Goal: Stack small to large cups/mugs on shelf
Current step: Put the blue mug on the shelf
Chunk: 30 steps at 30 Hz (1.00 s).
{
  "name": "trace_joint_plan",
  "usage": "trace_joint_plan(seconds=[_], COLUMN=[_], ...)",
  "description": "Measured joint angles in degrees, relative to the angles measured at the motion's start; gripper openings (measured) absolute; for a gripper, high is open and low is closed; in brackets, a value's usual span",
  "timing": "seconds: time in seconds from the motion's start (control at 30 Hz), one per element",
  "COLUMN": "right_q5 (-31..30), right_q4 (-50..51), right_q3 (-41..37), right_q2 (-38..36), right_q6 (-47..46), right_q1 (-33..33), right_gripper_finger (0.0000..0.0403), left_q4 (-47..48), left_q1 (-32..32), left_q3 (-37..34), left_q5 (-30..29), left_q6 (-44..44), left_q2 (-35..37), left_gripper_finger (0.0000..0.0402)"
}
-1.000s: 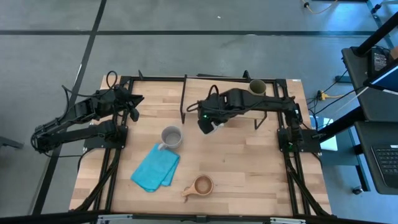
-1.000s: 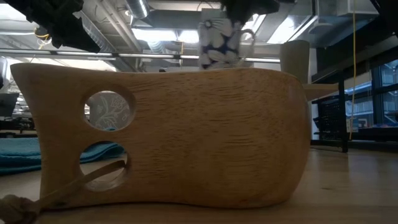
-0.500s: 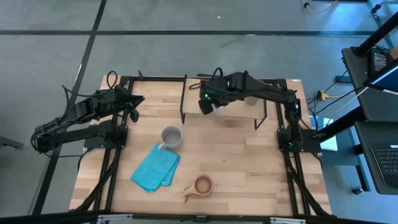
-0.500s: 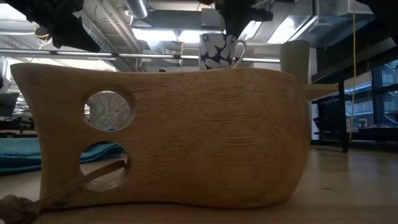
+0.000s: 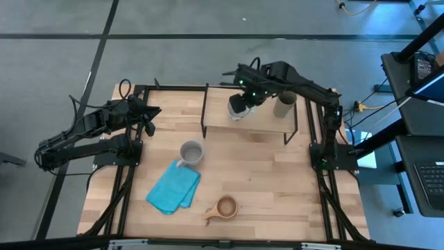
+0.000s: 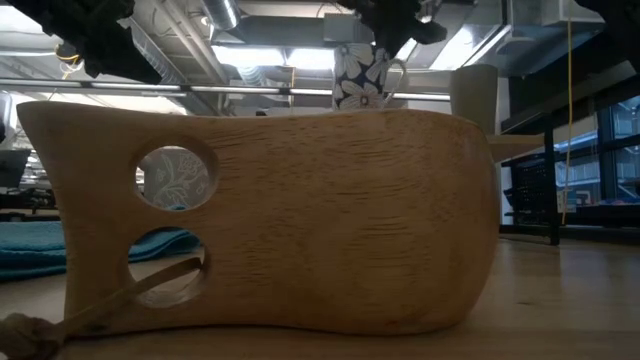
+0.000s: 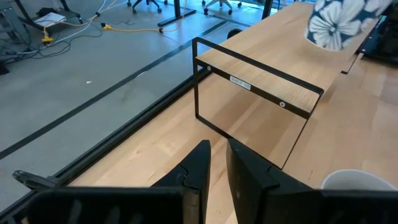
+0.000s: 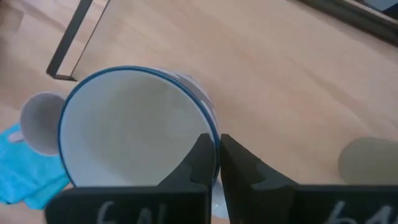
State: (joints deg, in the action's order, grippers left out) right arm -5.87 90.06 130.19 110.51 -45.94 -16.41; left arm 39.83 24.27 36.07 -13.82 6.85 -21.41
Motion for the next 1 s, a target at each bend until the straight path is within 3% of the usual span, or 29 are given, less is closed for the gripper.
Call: trace_joint_plan(seconds=[0.47,0.67,0.77,1.0], right_q5=[5.61,6.12,9.44,12.27], right_q4=[-0.07,-0.13,-0.11,-0.30], right_q3=[-0.04,-0.18,-1.27,-6.84], right_q2=[-0.56,-0.56,-0.56,-0.58], right_q6=[19.04,23.64,24.37,26.90], right_q1=[-9.86,-14.38,-15.97,-16.28], right_gripper_finger=[0.0016,0.0016,0.0016,0.0017], left_q4=[0.00,0.00,0.00,0.00], left_q1=[0.00,0.00,-0.01,0.00], left_q3=[-0.02,-0.01,-0.02,-0.02], left_q5=[-0.02,-0.04,-0.05,-0.07], left_q6=[0.00,0.00,0.00,0.00], left_q2=[0.00,-0.02,-0.02,-0.02], left_gripper_finger=[0.0047,0.0047,0.0047,0.0047])
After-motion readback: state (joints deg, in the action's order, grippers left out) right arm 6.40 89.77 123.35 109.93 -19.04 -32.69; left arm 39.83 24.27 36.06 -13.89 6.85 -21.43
